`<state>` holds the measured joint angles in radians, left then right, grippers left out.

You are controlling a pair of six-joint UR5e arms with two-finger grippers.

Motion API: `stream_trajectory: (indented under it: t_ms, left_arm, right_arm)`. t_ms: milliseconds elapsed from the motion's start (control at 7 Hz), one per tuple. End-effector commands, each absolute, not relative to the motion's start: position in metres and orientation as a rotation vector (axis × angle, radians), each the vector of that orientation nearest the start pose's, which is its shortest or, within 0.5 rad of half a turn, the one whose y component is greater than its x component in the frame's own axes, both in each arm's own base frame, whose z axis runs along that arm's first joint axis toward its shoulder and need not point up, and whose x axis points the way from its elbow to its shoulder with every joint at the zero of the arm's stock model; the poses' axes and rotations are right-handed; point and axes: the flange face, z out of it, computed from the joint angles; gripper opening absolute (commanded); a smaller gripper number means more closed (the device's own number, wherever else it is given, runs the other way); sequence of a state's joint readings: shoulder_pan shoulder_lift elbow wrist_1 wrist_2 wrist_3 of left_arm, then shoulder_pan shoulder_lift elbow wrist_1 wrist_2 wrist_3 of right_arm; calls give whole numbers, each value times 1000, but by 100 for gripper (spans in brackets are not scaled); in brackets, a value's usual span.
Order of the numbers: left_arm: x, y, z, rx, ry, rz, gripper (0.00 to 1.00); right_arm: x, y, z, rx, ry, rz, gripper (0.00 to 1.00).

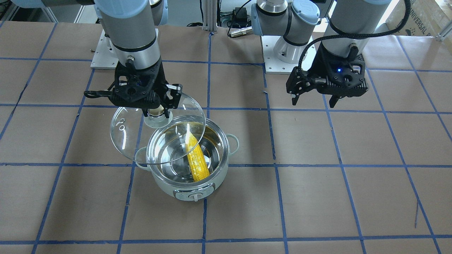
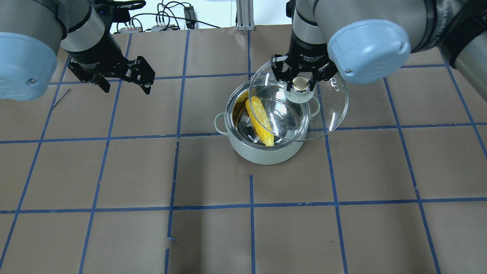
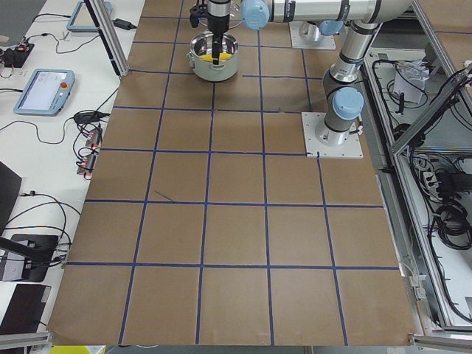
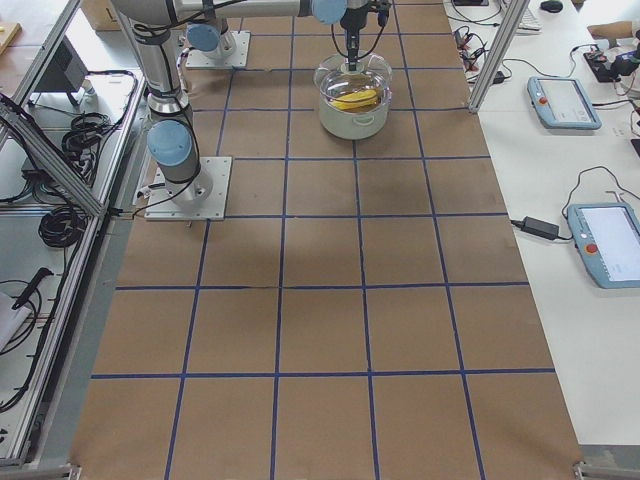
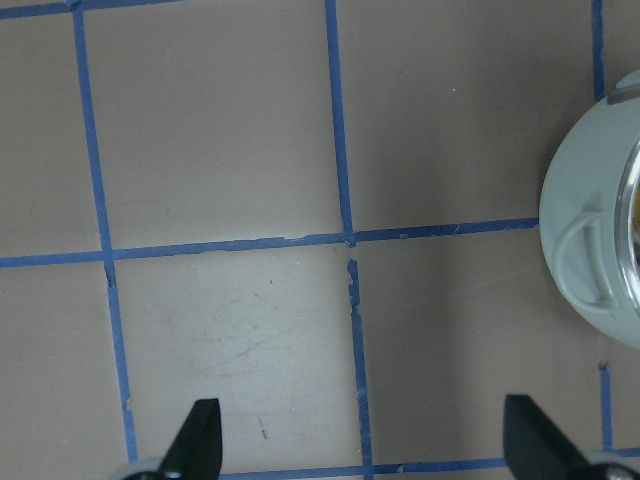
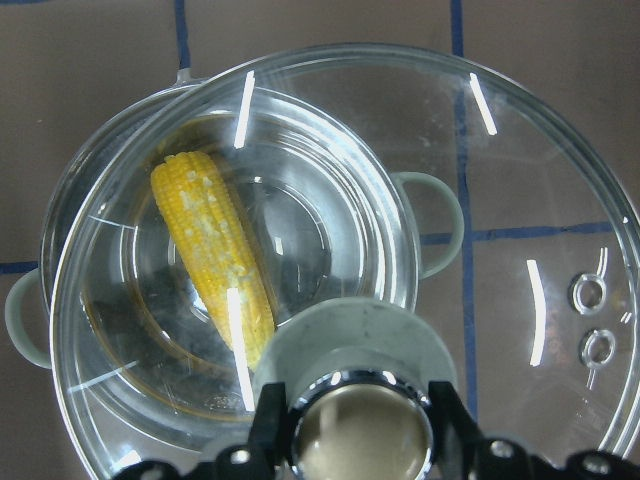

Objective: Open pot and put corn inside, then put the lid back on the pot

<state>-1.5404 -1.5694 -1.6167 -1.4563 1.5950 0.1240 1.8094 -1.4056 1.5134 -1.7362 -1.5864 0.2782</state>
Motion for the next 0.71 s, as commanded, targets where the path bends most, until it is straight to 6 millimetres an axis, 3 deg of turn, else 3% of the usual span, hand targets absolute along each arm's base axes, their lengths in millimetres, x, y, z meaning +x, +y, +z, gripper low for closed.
stream_trajectory:
  t_ms: [0, 571]
  left_arm:
    - [-105, -482, 489, 160, 3114, -76, 100]
    - [-107, -473, 498, 162, 3143, -94, 100]
  right_arm:
    - [297, -532, 409, 1, 3097, -44, 31]
    - [306, -547, 374, -44, 3068, 46, 31]
